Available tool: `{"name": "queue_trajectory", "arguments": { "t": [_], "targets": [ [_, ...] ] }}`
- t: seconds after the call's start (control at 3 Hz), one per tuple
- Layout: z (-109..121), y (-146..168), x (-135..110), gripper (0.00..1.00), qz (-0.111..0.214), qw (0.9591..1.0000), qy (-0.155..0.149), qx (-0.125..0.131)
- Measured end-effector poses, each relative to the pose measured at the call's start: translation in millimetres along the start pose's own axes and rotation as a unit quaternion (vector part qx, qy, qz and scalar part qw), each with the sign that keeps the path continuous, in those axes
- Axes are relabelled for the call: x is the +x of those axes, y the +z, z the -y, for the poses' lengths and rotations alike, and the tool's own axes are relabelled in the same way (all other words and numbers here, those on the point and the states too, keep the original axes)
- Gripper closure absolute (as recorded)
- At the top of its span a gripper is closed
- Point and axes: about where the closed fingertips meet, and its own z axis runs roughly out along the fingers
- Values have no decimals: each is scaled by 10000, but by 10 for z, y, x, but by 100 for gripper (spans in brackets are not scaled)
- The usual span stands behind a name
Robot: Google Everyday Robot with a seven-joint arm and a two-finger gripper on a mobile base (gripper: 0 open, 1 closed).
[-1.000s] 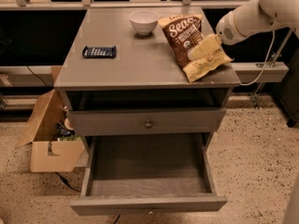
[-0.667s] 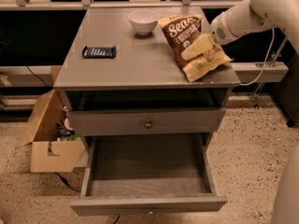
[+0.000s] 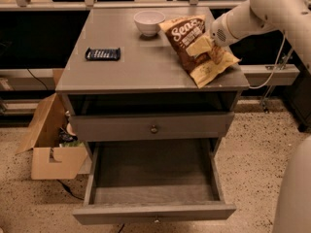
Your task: Place brown chip bag into middle drawer
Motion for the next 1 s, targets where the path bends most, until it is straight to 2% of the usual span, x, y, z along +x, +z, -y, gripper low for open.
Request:
{"name": "queue_trajectory", "arguments": {
  "t": [0.33, 0.67, 1.0],
  "targets": [
    [-127, -16, -71, 66, 202, 9996, -93, -158],
    [-357, -206, -147, 89, 632, 9966, -315, -415],
    [-660, -610, -167, 100, 1046, 9905, -671, -587]
  ]
}}
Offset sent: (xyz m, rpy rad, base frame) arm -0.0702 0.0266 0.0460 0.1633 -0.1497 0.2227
